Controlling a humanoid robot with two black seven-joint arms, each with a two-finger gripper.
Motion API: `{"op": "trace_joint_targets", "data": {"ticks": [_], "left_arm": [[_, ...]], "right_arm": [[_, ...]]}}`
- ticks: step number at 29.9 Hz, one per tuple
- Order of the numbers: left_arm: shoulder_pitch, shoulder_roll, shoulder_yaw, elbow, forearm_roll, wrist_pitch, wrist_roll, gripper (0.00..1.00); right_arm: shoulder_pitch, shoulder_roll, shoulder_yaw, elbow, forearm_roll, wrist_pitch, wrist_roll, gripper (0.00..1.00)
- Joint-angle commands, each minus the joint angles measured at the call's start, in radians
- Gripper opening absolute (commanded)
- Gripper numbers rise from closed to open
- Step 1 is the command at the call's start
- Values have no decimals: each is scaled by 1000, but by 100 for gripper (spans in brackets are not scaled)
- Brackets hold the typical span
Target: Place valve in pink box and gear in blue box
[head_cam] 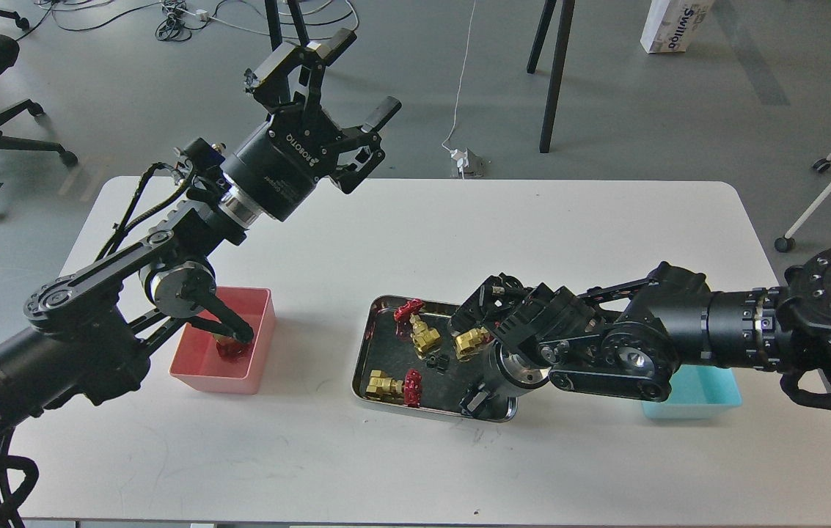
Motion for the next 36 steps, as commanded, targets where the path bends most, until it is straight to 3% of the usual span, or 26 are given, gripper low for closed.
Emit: {"op": "trace_joint_targets", "data": {"ticks": [1,8,12,17,20,25,33,36], "left_arm": [[1,-2,0,0,0,0,0,87],[4,-2,1,0,0,0,0,87],[4,-5,3,8,0,-2,0,87],[3,-20,4,12,0,-2,0,87],[3,-31,6,14,2,-2,0,87],[3,-52,10,15,2,-2,0,87],[3,-52,10,15,3,-2,0,87],[3,-51,10,15,3,-2,0,87]], "right_arm": [[1,-2,1,0,5,0,3,19],[21,-27,12,20,13,0,4,13],[67,-109,56,53,18,0,7,13],[108,-339,130,156,28,0,9,12],[108,-540,180,227,30,0,9,12],[41,-792,191,296,24,0,9,12],[-117,-857,285,299,10,0,1,13],[-136,-854,300,291,10,0,0,19]]}}
